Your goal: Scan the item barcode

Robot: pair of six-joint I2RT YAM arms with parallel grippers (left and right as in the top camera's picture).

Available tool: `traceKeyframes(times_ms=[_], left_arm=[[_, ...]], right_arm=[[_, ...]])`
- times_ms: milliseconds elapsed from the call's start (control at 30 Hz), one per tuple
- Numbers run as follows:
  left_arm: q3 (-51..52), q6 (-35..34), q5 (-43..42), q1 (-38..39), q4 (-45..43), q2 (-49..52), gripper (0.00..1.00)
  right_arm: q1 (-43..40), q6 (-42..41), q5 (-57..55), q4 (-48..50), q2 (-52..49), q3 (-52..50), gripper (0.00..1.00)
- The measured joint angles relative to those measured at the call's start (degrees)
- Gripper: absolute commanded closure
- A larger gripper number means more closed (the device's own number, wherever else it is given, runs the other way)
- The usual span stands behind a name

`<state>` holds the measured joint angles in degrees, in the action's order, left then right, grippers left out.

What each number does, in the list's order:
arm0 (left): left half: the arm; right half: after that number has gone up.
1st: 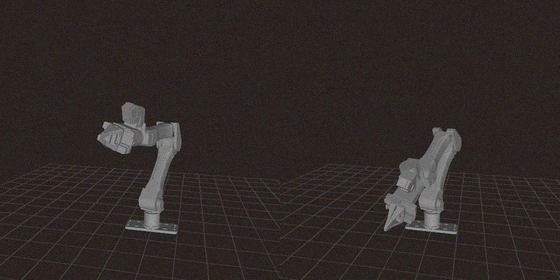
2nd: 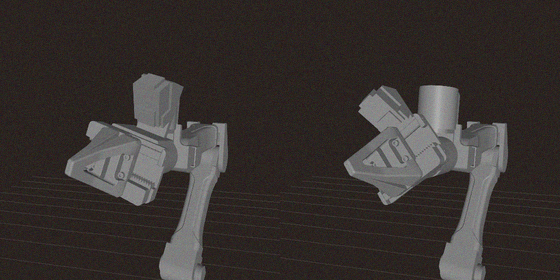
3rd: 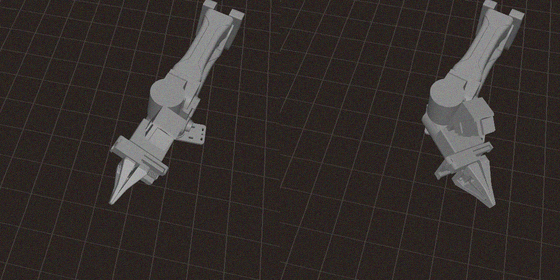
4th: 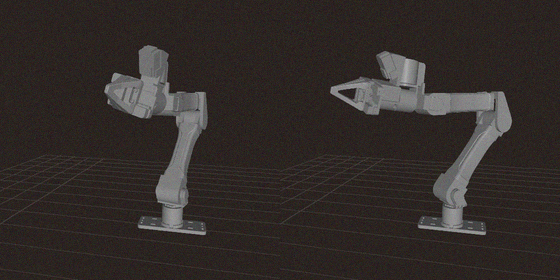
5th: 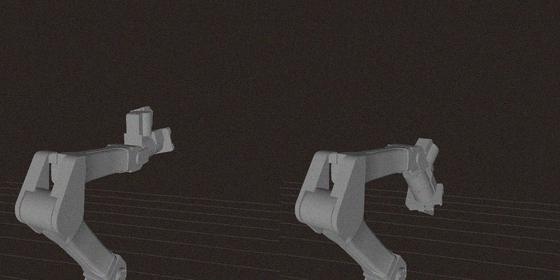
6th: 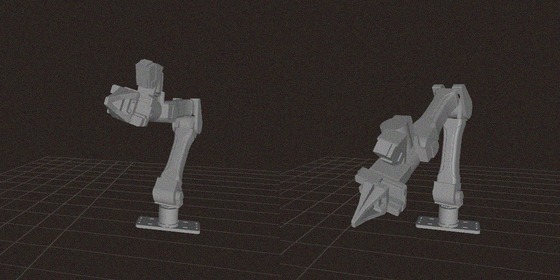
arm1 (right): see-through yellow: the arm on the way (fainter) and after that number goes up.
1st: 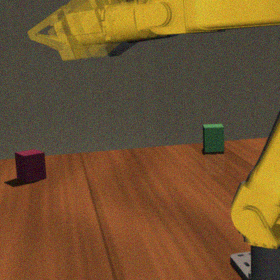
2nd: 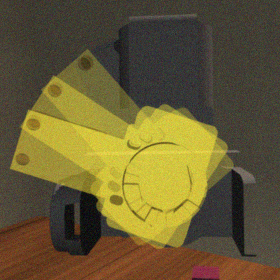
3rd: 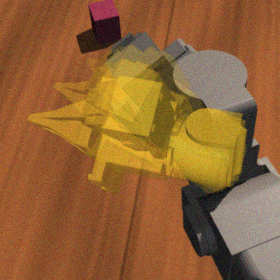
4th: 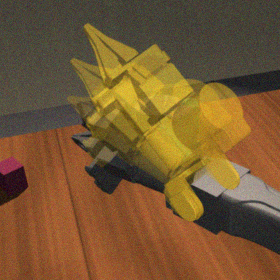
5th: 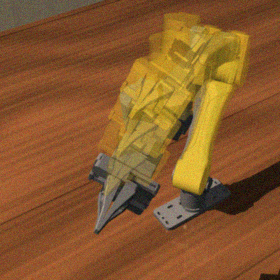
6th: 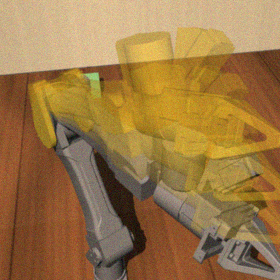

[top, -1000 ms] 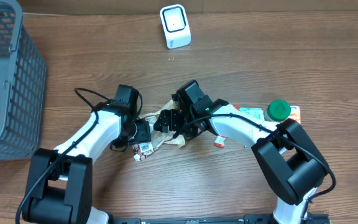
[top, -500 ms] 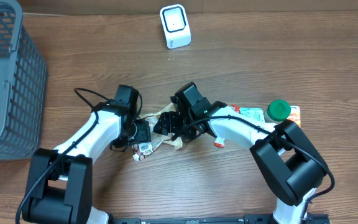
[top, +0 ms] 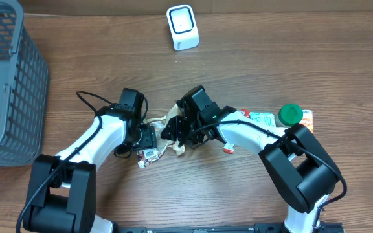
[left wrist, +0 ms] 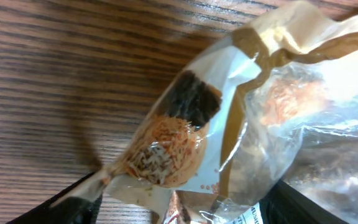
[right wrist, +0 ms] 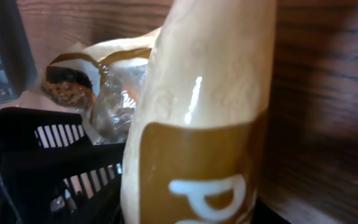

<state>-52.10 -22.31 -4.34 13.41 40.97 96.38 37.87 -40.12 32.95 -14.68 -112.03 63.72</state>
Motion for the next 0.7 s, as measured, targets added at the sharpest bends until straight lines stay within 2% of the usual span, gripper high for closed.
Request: traceKeyframes(times_ms=[33, 67, 200, 433, 700], left_arm=[[0.00, 0.00, 0.15, 0.00, 0.09, 0.00, 0.07], [0.00, 0.13, 0.35, -0.02, 0.11, 0.00, 0.00], [-0.02, 0.17, 1.01, -0.33, 0.68, 0.00, 0.00], [-2.19, 0.20, 1.29, -0.31, 5.22, 0.24, 0.00], [-11.34, 0.46, 0.22, -0.42, 12.11, 0.39, 0.00]], right_arm=[[0.00, 0.02, 0.31, 0.04, 0.00, 0.00, 0.61], [0.00, -0.02, 0.92, -0.07, 0.00, 0.00, 0.62], [-0.07, -0.13, 2.14, -0.31, 0.00, 0.00, 0.67], [-0.07, 0.76, 3.54, -0.35, -0.02, -0.17, 0.67], [0.11, 1.01, 5.40, 0.11, -0.02, -0.17, 0.70]])
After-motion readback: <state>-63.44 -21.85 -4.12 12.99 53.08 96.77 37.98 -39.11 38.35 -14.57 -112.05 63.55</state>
